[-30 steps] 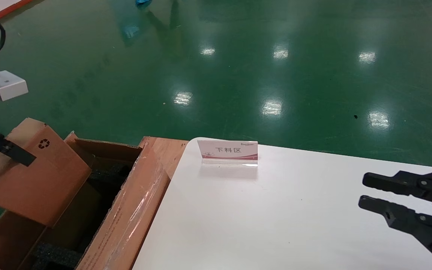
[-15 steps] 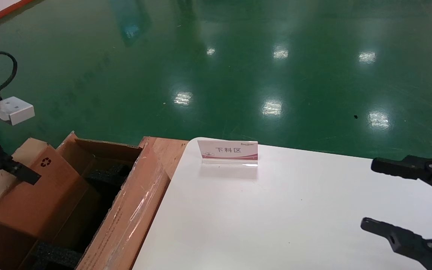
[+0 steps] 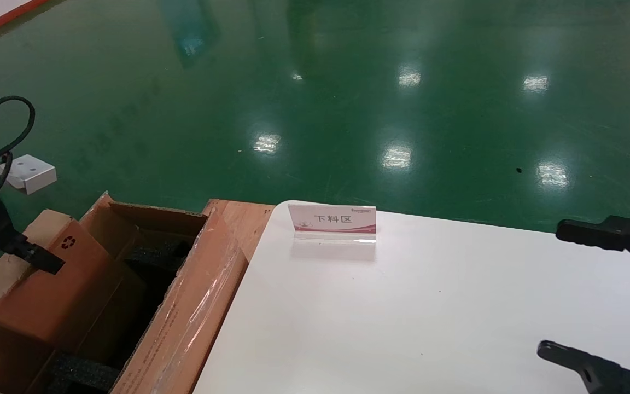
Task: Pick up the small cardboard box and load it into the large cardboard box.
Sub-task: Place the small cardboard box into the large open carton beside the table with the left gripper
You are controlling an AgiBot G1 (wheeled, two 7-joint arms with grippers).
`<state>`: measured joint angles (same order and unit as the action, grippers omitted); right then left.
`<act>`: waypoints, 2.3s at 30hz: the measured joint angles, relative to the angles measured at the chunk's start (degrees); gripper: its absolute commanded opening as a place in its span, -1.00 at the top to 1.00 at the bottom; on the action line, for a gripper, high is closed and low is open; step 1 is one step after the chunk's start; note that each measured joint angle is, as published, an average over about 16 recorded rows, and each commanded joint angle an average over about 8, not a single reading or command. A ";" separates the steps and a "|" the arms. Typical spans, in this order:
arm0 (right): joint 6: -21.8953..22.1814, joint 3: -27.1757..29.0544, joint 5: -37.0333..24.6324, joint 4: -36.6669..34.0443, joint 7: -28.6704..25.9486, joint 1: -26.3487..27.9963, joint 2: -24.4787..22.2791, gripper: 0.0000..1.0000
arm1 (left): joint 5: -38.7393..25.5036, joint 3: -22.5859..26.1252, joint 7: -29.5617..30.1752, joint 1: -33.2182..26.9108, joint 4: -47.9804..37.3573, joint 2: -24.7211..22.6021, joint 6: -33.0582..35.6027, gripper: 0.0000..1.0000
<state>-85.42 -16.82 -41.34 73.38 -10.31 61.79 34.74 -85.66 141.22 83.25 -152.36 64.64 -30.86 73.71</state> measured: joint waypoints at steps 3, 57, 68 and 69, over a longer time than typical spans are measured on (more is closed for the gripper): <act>0.00 -0.01 0.01 0.00 0.00 0.00 0.00 -1.00 | -0.08 0.08 -0.42 1.37 -1.11 -0.27 -1.16 1.00; 0.08 -0.17 0.10 -0.01 0.07 0.02 -0.06 -1.00 | 4.97 -0.05 -5.76 17.75 -14.25 -2.78 -9.14 -1.00; 0.08 -0.15 0.11 -0.01 0.07 0.02 -0.06 -1.00 | 4.65 0.01 -5.72 17.51 -14.00 -2.71 -9.11 -1.00; 0.08 -0.15 0.11 -0.01 0.07 0.02 -0.06 -1.00 | 4.64 0.01 -5.72 17.50 -13.98 -2.70 -9.11 -1.00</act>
<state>-85.34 -16.97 -41.23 73.37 -10.24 61.80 34.68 -81.02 141.22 77.53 -134.86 50.66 -33.56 64.60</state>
